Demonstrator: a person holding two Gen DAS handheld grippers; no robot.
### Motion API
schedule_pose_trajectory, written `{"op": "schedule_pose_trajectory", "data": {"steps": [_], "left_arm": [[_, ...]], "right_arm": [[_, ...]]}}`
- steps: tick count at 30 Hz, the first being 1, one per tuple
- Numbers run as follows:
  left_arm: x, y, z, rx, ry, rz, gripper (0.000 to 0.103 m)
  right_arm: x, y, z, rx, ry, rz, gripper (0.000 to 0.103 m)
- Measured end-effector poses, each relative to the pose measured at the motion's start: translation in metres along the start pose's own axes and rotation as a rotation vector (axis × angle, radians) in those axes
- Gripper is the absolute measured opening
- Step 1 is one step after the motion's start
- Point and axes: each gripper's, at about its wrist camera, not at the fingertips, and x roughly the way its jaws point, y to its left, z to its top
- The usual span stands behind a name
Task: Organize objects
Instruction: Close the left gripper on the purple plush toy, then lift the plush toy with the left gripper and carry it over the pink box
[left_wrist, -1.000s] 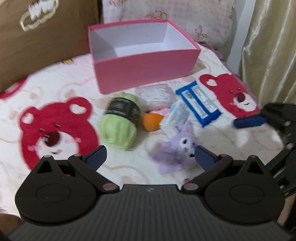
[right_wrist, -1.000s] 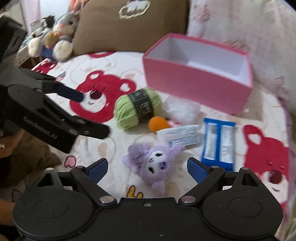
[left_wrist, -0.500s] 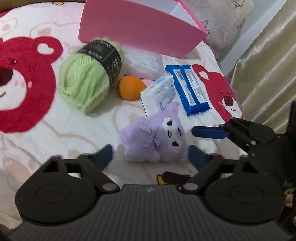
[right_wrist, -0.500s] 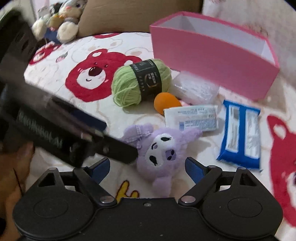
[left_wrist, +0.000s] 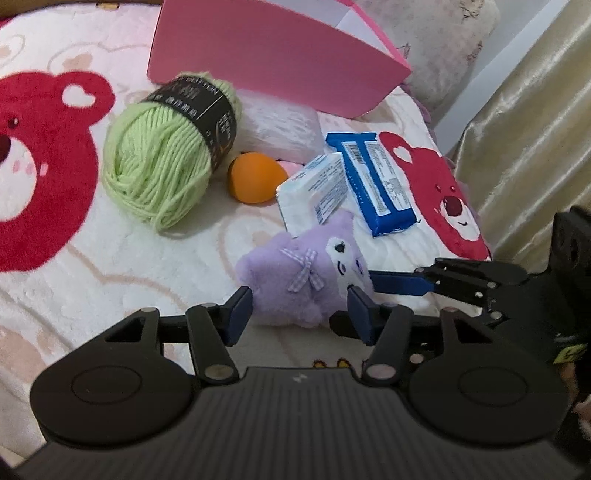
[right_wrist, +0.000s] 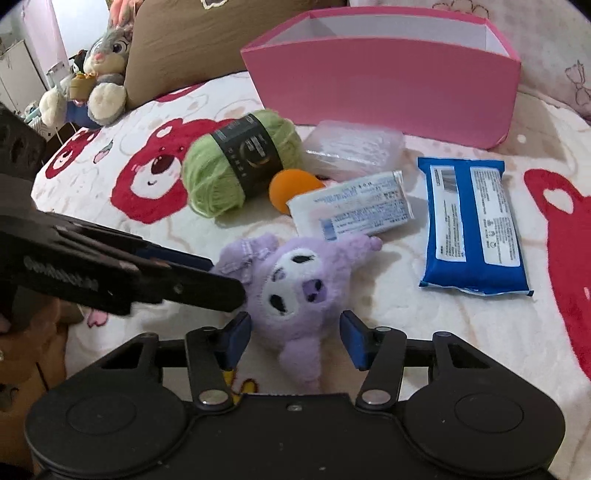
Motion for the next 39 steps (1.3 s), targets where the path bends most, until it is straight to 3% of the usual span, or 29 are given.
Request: {"op": "schedule_pose_trajectory", "data": {"steps": [4, 6, 12, 15, 19, 27, 39], "left_arm": [[0.007, 0.012, 0.000, -0.087, -0.008, 0.023, 0.037], [0.010, 0.017, 0.001, -0.077, -0.003, 0.028, 0.028], [0.019, 0.028, 0.006, -0.131, 0.026, -0.032, 0.028], [0.025, 0.028, 0.006, -0.158, 0.029, -0.044, 0.038], [0.025, 0.015, 0.002, -0.101, -0.007, -0.027, 0.039], [0.016, -0.008, -0.002, -0.047, -0.040, -0.028, 0.030], [-0.043, -0.035, 0.017, 0.085, -0.092, -0.009, 0.030]], "right_arm": [[0.010, -0.015, 0.000, 0.060, 0.006, 0.068, 0.053], [0.009, -0.017, 0.001, 0.061, -0.023, 0.093, 0.051], [0.014, -0.022, -0.002, -0.036, -0.067, 0.103, 0.050], [0.016, -0.021, 0.000, -0.045, -0.062, 0.092, 0.050], [0.013, -0.011, -0.002, -0.095, -0.040, 0.001, 0.051], [-0.002, 0.005, -0.003, -0.138, -0.040, -0.142, 0.045], [-0.050, 0.038, 0.024, -0.128, -0.097, -0.195, 0.045]]}}
